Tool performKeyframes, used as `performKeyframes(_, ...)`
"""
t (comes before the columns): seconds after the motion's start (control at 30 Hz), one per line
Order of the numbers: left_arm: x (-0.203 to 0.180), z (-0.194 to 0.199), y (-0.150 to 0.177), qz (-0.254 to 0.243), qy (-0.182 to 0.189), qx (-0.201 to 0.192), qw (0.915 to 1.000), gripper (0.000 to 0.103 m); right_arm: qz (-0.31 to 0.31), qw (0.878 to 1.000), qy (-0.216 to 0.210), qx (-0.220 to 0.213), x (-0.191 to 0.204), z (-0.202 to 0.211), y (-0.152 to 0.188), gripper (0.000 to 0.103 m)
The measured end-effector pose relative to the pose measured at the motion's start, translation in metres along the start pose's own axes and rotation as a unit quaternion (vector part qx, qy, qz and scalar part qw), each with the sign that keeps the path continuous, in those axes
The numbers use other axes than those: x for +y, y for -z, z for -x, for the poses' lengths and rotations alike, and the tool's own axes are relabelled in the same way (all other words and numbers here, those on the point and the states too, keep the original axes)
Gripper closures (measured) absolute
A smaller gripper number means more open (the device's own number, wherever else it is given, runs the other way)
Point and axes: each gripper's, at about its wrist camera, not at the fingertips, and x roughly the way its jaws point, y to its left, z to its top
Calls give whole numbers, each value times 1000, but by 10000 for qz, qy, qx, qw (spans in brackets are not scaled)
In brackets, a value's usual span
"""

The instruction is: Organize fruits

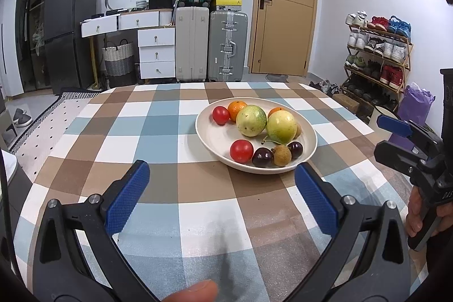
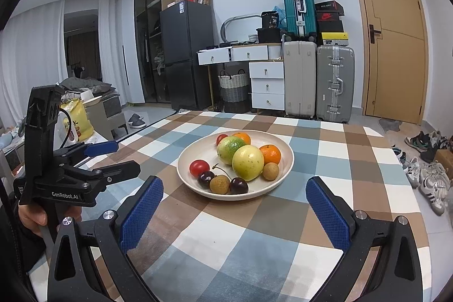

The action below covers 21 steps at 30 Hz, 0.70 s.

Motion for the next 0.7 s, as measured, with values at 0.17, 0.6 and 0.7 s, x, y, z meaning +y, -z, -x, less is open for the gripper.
performKeyframes(0.17, 0, 1, 0, -7, -5, 9, 10000, 1, -2, 10000, -2, 9, -1, -1, 0, 0)
performKeyframes(0.6, 0, 1, 1, -1, 0, 5, 10000, 1, 9, 10000, -3, 1, -1, -2, -1, 0)
performKeyframes(0.7, 0, 1, 1, -5, 0, 2, 10000, 1, 14, 10000, -3, 8, -1, -2, -1, 0)
